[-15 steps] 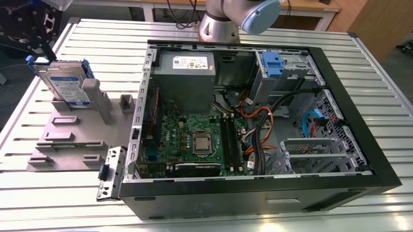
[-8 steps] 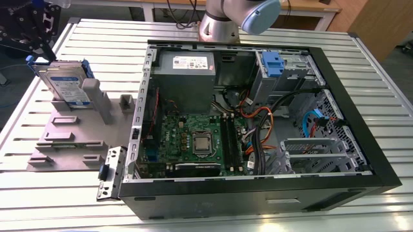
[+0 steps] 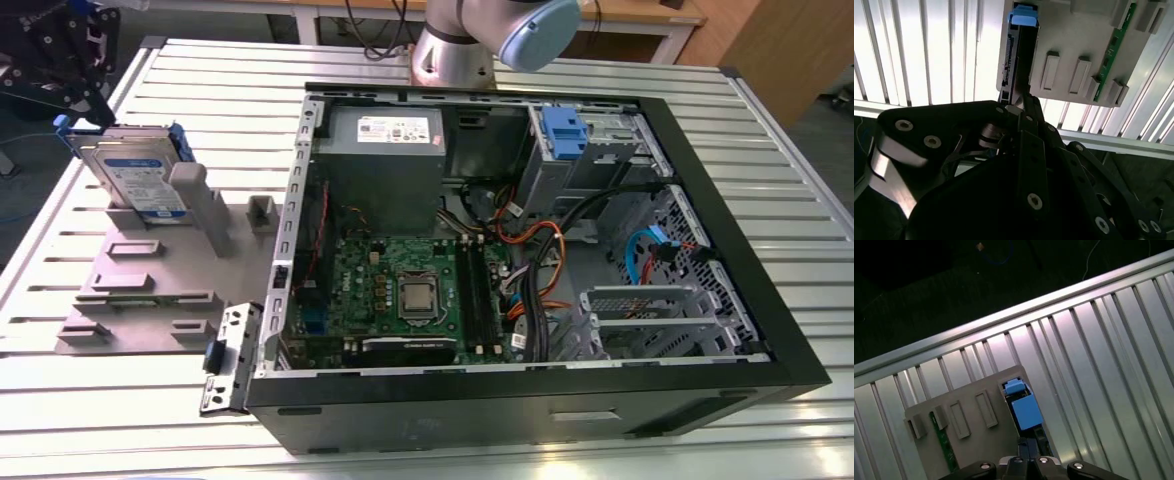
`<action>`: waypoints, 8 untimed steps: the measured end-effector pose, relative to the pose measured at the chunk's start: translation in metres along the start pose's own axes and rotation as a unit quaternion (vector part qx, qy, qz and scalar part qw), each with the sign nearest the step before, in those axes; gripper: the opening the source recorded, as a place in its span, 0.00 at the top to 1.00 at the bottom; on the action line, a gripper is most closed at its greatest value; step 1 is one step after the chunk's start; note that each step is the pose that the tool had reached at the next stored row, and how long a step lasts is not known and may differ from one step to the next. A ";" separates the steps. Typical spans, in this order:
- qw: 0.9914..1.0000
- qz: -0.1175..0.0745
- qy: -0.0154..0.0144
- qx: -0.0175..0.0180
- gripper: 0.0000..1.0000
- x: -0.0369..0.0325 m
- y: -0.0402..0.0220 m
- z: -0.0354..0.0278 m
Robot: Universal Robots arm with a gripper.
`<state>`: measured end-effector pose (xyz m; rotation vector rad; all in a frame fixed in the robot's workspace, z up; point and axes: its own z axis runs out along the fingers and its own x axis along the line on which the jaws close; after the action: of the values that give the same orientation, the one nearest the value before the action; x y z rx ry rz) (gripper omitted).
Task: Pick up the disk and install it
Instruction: 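Pick up the disk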
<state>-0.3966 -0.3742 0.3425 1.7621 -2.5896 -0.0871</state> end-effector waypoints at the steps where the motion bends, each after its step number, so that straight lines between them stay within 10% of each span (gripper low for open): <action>1: 1.000 0.000 0.000 0.000 0.89 0.0000 0.0000 0.0000; 8: 1.000 0.000 0.000 0.000 0.89 0.0000 0.0000 0.0000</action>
<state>-0.3966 -0.3742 0.3425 1.7627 -2.5892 -0.0871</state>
